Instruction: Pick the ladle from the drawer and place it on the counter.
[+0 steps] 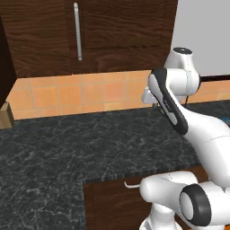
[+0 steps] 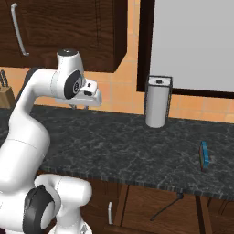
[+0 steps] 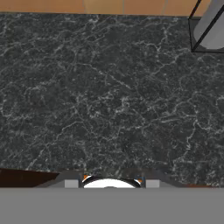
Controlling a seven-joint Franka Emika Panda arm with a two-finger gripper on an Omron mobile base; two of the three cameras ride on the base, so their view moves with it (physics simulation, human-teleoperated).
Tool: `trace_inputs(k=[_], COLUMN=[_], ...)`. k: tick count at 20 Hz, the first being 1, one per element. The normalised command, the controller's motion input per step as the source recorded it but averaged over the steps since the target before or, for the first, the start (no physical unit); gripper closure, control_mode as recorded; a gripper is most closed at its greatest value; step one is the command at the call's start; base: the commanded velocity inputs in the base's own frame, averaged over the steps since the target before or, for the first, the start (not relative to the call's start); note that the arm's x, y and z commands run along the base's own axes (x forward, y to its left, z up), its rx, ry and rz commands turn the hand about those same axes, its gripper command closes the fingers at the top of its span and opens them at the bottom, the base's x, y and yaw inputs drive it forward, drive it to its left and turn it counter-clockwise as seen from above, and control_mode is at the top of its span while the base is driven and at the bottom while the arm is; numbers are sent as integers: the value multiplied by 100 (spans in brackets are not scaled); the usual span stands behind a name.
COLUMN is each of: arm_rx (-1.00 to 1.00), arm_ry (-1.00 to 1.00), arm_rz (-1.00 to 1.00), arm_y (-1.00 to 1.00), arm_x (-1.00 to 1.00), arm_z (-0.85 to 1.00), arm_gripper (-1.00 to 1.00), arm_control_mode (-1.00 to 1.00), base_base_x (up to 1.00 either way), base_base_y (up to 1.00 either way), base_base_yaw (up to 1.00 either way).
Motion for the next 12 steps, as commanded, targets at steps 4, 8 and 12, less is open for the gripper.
trace_inputs(k=[4,8,12], arm_rx=[5,16,9], arm_ry=[1,1,6], arm_rz=[-5,-33,-48], arm_y=[-26,-100,-100], arm_x=[-7,-51,-57], arm_z=[-3,-5,-10], arm_gripper=[-100,-100,-100], arm_control_mode=[-100,-100,-100], base_base_x=[0,0,0], base_base_y=[0,0,0], base_base_yaw=[0,0,0])
